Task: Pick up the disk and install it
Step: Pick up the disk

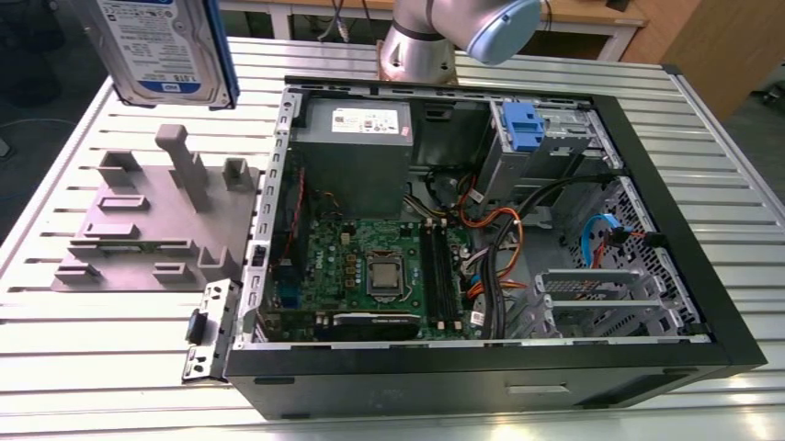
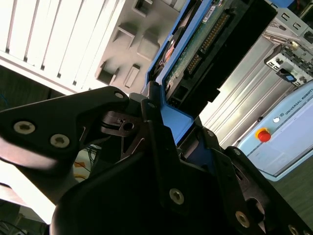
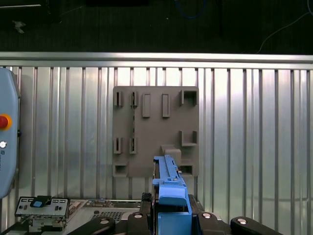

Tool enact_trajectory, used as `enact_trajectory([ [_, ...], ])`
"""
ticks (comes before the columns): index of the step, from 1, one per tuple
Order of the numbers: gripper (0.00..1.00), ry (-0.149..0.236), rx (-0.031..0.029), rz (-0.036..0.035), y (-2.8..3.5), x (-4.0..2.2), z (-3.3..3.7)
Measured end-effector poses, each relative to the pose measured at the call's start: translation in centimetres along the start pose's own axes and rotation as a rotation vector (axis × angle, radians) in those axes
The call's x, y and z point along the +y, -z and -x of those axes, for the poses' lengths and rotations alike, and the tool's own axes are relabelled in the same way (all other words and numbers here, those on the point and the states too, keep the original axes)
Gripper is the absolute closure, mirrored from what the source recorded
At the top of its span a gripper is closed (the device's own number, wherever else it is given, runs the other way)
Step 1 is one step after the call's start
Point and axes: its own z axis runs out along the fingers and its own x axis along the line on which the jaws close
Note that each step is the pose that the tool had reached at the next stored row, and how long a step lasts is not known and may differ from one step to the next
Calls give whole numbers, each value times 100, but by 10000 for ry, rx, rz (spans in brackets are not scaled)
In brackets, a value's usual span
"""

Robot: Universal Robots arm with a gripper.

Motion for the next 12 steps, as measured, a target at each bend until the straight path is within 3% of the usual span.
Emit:
enact_trajectory([
  [12,64,0,0,0,1,-60,-1],
])
